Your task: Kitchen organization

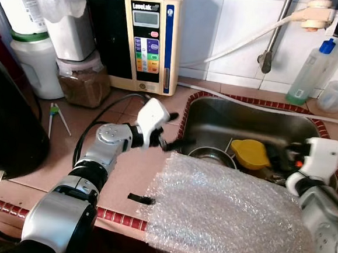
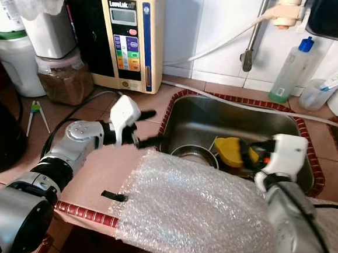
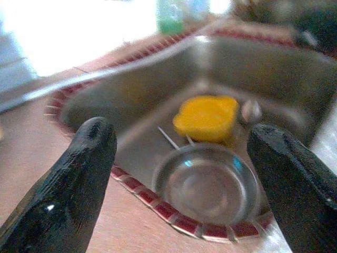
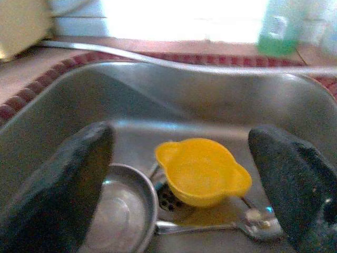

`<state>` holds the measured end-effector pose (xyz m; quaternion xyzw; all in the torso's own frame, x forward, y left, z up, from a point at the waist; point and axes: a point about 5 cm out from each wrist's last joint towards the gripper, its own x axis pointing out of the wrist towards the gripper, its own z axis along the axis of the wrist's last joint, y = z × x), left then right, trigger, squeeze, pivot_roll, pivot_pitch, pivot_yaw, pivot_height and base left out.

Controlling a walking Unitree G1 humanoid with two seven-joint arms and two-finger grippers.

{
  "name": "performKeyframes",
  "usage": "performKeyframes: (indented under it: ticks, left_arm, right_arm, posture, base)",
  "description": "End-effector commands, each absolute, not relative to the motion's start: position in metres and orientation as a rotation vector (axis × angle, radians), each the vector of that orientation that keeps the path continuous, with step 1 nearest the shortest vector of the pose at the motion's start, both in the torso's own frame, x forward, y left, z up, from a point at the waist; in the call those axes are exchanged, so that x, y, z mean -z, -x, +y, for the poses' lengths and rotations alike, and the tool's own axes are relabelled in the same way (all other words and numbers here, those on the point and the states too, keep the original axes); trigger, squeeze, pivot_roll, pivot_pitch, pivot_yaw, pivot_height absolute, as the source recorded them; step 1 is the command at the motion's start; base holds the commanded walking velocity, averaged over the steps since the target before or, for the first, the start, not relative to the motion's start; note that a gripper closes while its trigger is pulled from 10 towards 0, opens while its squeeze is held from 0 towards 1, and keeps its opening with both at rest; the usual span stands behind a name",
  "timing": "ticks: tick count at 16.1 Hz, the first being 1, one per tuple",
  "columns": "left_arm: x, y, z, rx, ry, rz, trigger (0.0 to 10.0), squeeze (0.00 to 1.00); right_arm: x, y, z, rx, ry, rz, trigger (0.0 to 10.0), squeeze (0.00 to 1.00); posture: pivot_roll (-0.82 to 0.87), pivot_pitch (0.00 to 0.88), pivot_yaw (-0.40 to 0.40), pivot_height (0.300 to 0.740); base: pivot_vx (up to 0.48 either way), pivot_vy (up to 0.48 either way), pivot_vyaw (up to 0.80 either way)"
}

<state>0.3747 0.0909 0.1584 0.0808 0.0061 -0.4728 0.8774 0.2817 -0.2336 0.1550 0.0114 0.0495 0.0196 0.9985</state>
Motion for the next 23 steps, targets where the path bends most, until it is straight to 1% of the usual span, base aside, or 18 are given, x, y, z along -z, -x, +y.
performKeyframes:
  ticks: [1,2,4,6,8,9,10,11,12,13,16,17,18,20,22,23]
  left_arm:
    - [-0.159,-0.377,0.095,0.918,-0.122,-0.002,10.0,1.00]
    - [-0.161,-0.379,0.097,0.856,-0.107,-0.016,10.0,1.00]
    - [-0.161,-0.380,0.098,0.804,-0.060,-0.031,10.0,1.00]
    - [-0.164,-0.385,0.107,0.644,0.003,-0.062,10.0,1.00]
    - [-0.165,-0.385,0.122,0.502,0.026,-0.110,10.0,1.00]
    - [-0.164,-0.383,0.130,0.474,0.004,-0.134,10.0,1.00]
    - [-0.161,-0.380,0.137,0.449,-0.023,-0.137,10.0,1.00]
    - [-0.160,-0.378,0.142,0.433,-0.039,-0.133,10.0,1.00]
    - [-0.162,-0.377,0.146,0.397,-0.106,-0.150,10.0,0.55]
    - [-0.166,-0.376,0.149,0.351,-0.152,-0.165,10.0,0.00]
    - [-0.181,-0.372,0.147,0.342,-0.165,-0.218,10.0,0.00]
    - [-0.185,-0.371,0.146,0.377,-0.154,-0.228,10.0,0.00]
    - [-0.183,-0.368,0.141,0.444,-0.127,-0.198,10.0,0.00]
    - [-0.177,-0.357,0.134,0.509,-0.144,-0.188,10.0,0.00]
    - [-0.172,-0.347,0.129,0.530,-0.186,-0.203,10.0,0.00]
    - [-0.167,-0.345,0.130,0.492,-0.169,-0.182,10.0,0.00]
  right_arm:
    - [-0.160,-0.279,-0.225,-0.092,0.009,0.062,10.0,1.00]
    - [-0.165,-0.275,-0.216,-0.142,0.044,0.023,10.0,1.00]
    - [-0.168,-0.269,-0.206,-0.192,0.083,-0.002,10.0,1.00]
    - [-0.173,-0.263,-0.199,-0.199,0.127,-0.040,10.0,1.00]
    - [-0.177,-0.255,-0.196,-0.183,0.139,-0.076,10.0,1.00]
    - [-0.178,-0.251,-0.197,-0.180,0.147,-0.082,10.0,0.87]
    - [-0.180,-0.247,-0.199,-0.180,0.158,-0.087,10.0,0.25]
    - [-0.182,-0.244,-0.201,-0.170,0.157,-0.090,10.0,0.00]
    - [-0.182,-0.243,-0.204,-0.143,0.128,-0.084,10.0,0.00]
    - [-0.182,-0.242,-0.205,-0.129,0.119,-0.080,10.0,0.00]
    - [-0.179,-0.239,-0.202,-0.110,0.107,-0.075,10.0,0.00]
    - [-0.179,-0.239,-0.197,-0.136,0.100,-0.068,10.0,0.00]
    - [-0.180,-0.240,-0.190,-0.165,0.111,-0.072,10.0,0.00]
    - [-0.182,-0.242,-0.186,-0.173,0.118,-0.085,10.0,0.00]
    - [-0.184,-0.242,-0.186,-0.155,0.129,-0.107,10.0,0.00]
    - [-0.186,-0.243,-0.186,-0.129,0.114,-0.120,10.0,0.00]
  posture:
    - [-0.02,0.028,0.049,0.740]
    - [-0.01,0.027,0.048,0.740]
    - [-0.01,0.022,0.050,0.740]
    - [-0.01,0.017,0.047,0.740]
    - [-0.01,0.004,0.046,0.740]
    - [-0.01,0.000,0.047,0.740]
    - [0.00,0.000,0.049,0.740]
    - [0.00,0.000,0.050,0.740]
    - [-0.01,0.000,0.058,0.740]
    - [-0.01,0.000,0.061,0.740]
    - [0.00,0.000,0.050,0.740]
    - [0.01,0.000,0.046,0.740]
    - [0.01,0.000,0.042,0.740]
    - [0.02,0.000,0.034,0.740]
    - [0.02,0.000,0.032,0.740]
    - [0.02,0.000,0.033,0.740]
  base:
    - [0.000,0.000,0.00]
    - [0.000,0.000,0.00]
    - [0.000,0.000,0.00]
    - [0.000,0.000,0.00]
    - [0.000,0.000,0.00]
    - [0.000,0.000,0.00]
    - [0.000,0.000,0.00]
    - [0.000,0.000,0.00]
    - [0.000,0.000,0.00]
    - [0.000,0.000,0.00]
    - [0.000,0.000,0.00]
    - [0.000,0.000,0.00]
    - [0.000,0.000,0.00]
    - [0.000,0.000,0.00]
    - [0.000,0.000,0.00]
    - [0.000,0.000,0.00]
